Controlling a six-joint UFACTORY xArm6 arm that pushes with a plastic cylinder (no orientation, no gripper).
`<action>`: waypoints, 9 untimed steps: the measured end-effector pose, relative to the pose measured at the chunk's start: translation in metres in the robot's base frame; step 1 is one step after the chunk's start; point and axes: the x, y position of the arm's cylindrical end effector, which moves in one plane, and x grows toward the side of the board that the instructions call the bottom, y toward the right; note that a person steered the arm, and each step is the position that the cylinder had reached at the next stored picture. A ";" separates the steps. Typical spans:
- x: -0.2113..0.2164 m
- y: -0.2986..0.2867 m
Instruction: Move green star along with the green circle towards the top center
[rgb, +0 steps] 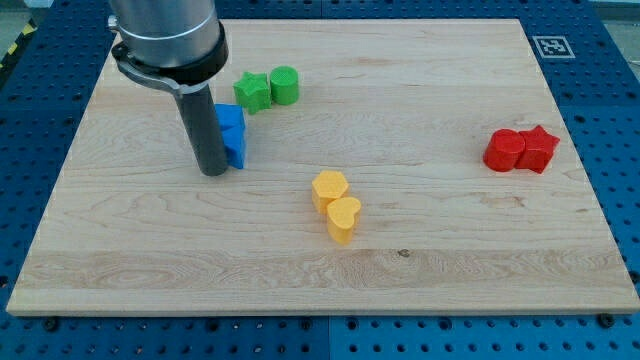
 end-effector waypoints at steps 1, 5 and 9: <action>-0.012 -0.029; -0.103 -0.025; -0.131 0.097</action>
